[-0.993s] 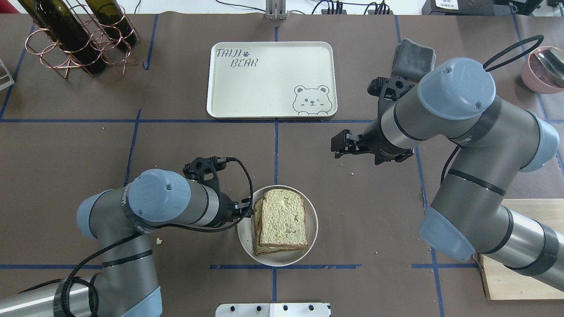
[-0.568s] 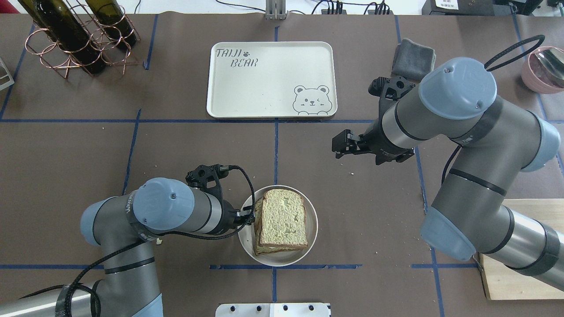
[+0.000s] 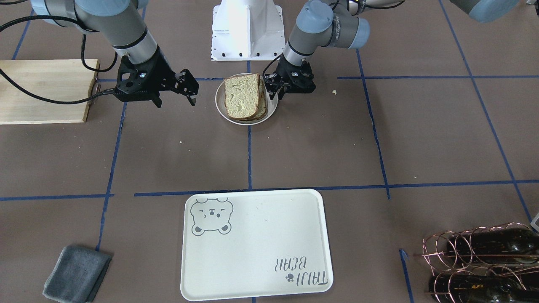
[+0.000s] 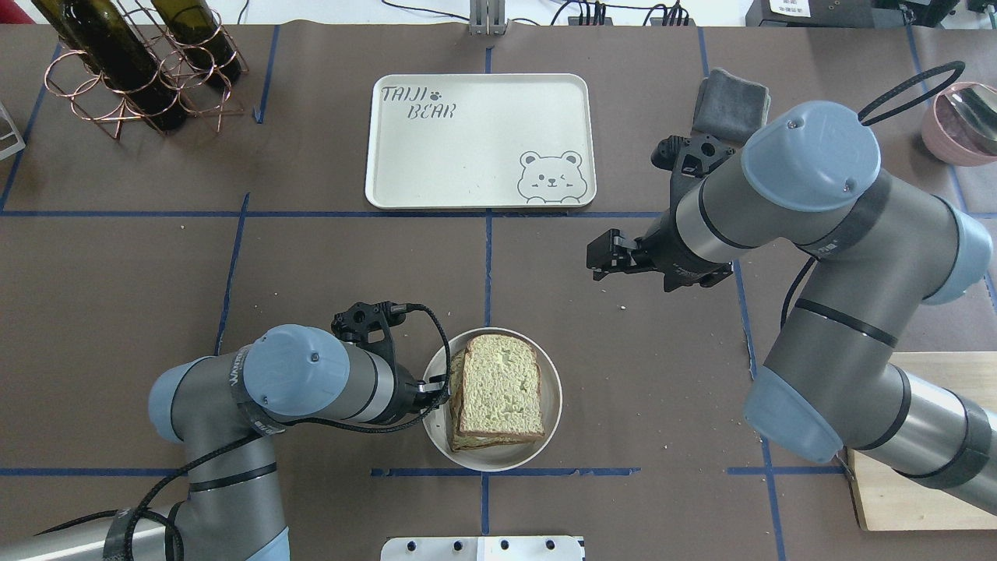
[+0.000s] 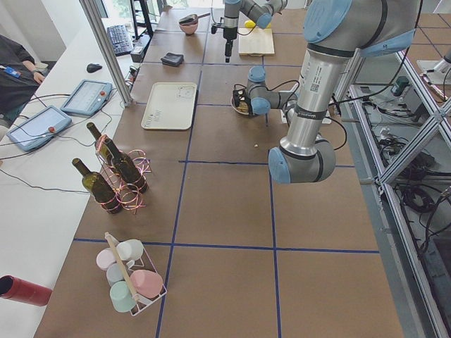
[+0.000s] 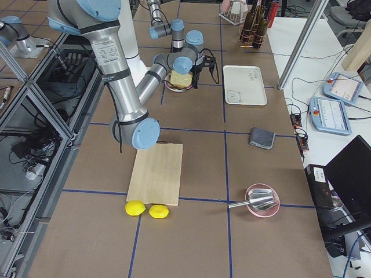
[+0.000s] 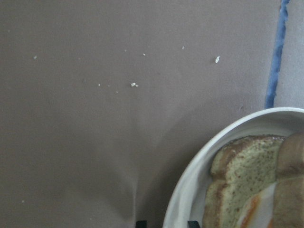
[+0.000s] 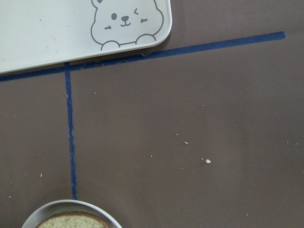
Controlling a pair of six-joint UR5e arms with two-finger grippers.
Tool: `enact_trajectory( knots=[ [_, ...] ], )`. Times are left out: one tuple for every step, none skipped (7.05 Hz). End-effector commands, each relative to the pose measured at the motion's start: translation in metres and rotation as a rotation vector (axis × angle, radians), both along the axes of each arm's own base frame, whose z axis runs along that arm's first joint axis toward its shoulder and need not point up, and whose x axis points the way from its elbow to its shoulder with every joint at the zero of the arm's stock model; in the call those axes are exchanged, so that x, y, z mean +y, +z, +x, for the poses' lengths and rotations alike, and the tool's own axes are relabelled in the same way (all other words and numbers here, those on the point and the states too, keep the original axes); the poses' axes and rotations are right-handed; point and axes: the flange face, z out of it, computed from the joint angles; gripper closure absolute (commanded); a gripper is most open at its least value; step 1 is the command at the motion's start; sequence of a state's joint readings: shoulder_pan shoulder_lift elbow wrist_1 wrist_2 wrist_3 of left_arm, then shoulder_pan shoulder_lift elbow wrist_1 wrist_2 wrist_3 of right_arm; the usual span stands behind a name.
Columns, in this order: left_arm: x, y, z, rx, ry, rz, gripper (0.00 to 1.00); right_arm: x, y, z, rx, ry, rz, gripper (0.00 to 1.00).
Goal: Make sandwich and place on tray
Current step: 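Move the left gripper to the plate rim while the right gripper withdraws, then grasp the plate rim with the left gripper and lift it toward the tray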
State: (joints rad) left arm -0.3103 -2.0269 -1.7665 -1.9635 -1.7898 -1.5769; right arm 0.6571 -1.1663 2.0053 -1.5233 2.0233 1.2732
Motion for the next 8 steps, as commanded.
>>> enact_trajectory(
  knots=[
    [0.006, 0.004, 0.006, -0.009, 0.011, -0.003, 0.78, 0.001, 0.003, 0.003, 0.002, 0.001, -0.002, 0.0],
    [0.007, 0.002, 0.006, -0.006, 0.012, -0.003, 0.99, 0.001, 0.005, 0.004, 0.005, 0.001, -0.005, 0.0],
    [0.009, -0.006, 0.0, 0.014, 0.016, 0.003, 1.0, 0.0, 0.006, 0.005, 0.007, 0.006, -0.006, 0.0],
    [0.008, -0.013, -0.004, 0.032, 0.015, 0.007, 1.0, -0.001, 0.013, 0.01, 0.015, 0.011, -0.012, 0.0],
    [0.009, -0.026, -0.014, 0.067, 0.013, 0.017, 1.0, -0.007, 0.017, 0.02, 0.023, 0.022, -0.005, 0.0],
    [0.005, -0.041, -0.027, 0.107, -0.001, 0.022, 1.0, -0.01, 0.032, 0.034, 0.063, 0.008, 0.013, 0.0],
    [-0.006, -0.045, -0.035, 0.159, -0.027, 0.022, 1.0, -0.007, 0.045, 0.055, 0.118, -0.033, 0.048, 0.0],
    [-0.017, -0.049, -0.044, 0.191, -0.048, 0.014, 1.0, -0.007, 0.056, 0.073, 0.169, -0.073, 0.079, 0.0]
  ],
)
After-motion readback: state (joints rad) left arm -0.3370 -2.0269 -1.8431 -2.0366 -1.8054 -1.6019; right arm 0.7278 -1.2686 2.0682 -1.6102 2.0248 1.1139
